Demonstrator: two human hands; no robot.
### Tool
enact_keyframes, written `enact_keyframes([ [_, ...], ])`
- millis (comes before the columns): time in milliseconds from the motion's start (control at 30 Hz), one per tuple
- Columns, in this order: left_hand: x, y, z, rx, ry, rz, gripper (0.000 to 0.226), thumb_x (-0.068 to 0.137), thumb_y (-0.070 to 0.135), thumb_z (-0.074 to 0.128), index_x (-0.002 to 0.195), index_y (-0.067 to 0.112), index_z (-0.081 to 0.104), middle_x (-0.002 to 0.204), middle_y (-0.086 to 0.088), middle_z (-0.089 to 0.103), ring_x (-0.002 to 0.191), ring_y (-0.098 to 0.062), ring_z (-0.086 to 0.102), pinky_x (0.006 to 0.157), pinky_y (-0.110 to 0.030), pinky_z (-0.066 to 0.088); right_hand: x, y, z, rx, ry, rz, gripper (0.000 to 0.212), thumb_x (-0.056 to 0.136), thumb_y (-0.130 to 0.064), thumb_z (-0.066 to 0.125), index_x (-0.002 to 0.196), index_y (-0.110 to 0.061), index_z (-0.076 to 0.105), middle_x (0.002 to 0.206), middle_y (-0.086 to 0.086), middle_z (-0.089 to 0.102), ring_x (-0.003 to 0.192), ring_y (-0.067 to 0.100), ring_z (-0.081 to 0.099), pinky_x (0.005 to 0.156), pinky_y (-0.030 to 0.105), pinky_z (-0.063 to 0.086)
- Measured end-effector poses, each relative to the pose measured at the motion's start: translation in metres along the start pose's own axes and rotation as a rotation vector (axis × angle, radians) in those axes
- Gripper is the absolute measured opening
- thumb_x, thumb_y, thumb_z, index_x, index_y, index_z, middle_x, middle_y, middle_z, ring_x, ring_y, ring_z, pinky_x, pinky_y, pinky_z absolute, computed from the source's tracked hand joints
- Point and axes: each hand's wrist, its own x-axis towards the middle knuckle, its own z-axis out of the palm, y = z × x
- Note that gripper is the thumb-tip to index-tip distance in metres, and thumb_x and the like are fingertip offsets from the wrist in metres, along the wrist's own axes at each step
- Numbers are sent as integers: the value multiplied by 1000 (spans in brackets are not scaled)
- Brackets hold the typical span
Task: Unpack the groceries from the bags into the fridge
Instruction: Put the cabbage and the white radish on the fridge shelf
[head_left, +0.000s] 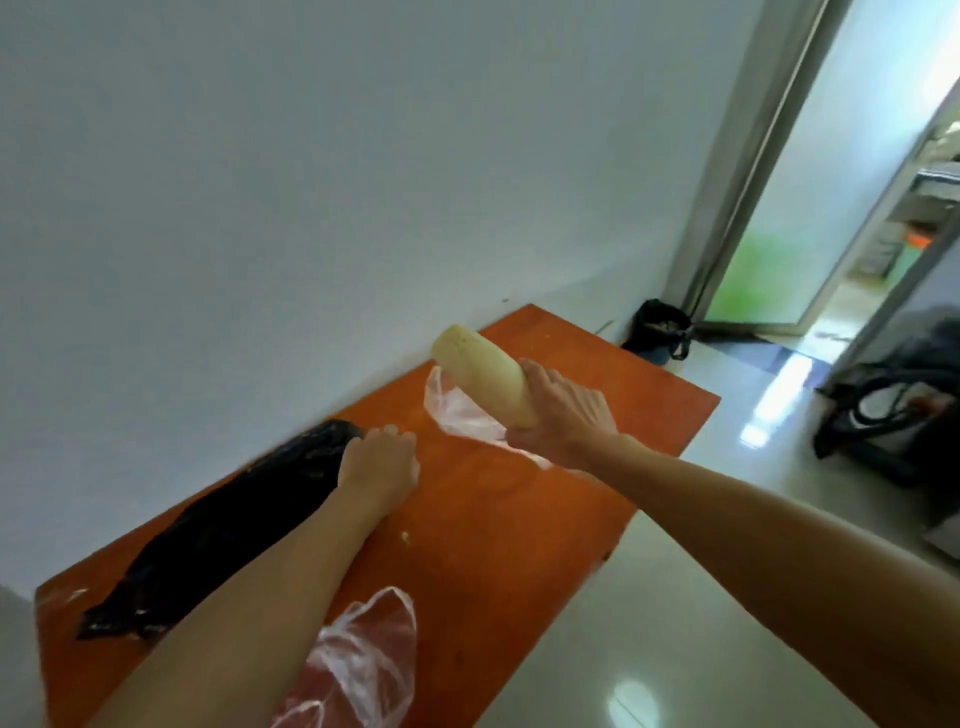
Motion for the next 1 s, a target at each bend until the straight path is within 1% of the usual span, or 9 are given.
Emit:
enact_keyframes([
  [100, 13, 83, -29, -13, 63, 138, 28, 96, 26, 42, 117, 14, 57, 117, -8, 60, 107, -26, 59, 84, -37, 48, -50, 75, -38, -37, 36, 169, 92, 70, -56, 70, 145, -26, 24, 124, 5, 57, 100, 26, 59, 74, 36, 45],
  [200, 31, 163, -52, -57, 118, 278, 29, 96, 25, 45, 121, 17, 58, 119, -5, 63, 106, -22, 62, 87, -35, 50, -94, 148, -75, -68, 72, 345, 91, 68, -54, 71, 143, -26, 27, 120, 4, 58, 100, 26, 59, 74, 35, 42],
  [400, 79, 332, -87, -59, 179, 549, 22, 95, 26, 44, 108, 17, 59, 109, -6, 59, 99, -24, 57, 81, -37, 47, -168, 290, -127, -164, 121, 639, 85, 70, -51, 68, 140, -23, 28, 115, 7, 58, 94, 28, 60, 69, 33, 38],
  [533, 122, 449, -104, -87, 204, 710, 21, 94, 26, 46, 107, 15, 59, 108, -6, 59, 97, -25, 58, 79, -35, 46, -205, 382, -154, -183, 139, 788, 92, 70, -50, 69, 145, -22, 24, 115, 8, 57, 96, 29, 60, 78, 37, 48],
  [600, 139, 507, -119, -85, 214, 792, 24, 94, 26, 44, 109, 14, 59, 109, -8, 58, 97, -27, 57, 77, -34, 44, -221, 427, -171, -166, 135, 845, 95, 71, -50, 70, 147, -21, 22, 116, 9, 56, 95, 29, 59, 80, 39, 49],
  [733, 162, 624, -165, -64, 289, 952, 28, 96, 26, 42, 115, 14, 58, 113, -8, 58, 103, -28, 57, 76, -35, 44, -258, 506, -212, -197, 178, 965, 96, 76, -50, 70, 149, -20, 16, 124, 10, 54, 97, 29, 58, 75, 33, 39],
  [833, 163, 706, -193, -78, 318, 1060, 28, 95, 26, 43, 115, 15, 58, 114, -8, 58, 106, -28, 56, 80, -36, 45, -294, 553, -246, -224, 217, 1066, 88, 79, -50, 70, 145, -20, 20, 124, 8, 54, 92, 23, 54, 73, 29, 35],
  [900, 163, 760, -207, -84, 340, 1131, 26, 95, 25, 44, 114, 16, 60, 111, -8, 59, 103, -28, 57, 78, -36, 45, -318, 587, -265, -242, 245, 1144, 84, 77, -52, 70, 140, -20, 26, 123, 8, 55, 97, 26, 57, 72, 29, 35],
  [1000, 165, 841, -222, -111, 368, 1225, 23, 95, 25, 45, 109, 16, 61, 106, -6, 60, 96, -26, 58, 78, -36, 49, -354, 649, -288, -261, 277, 1234, 83, 72, -57, 70, 136, -21, 31, 122, 6, 58, 101, 29, 61, 74, 33, 43],
])
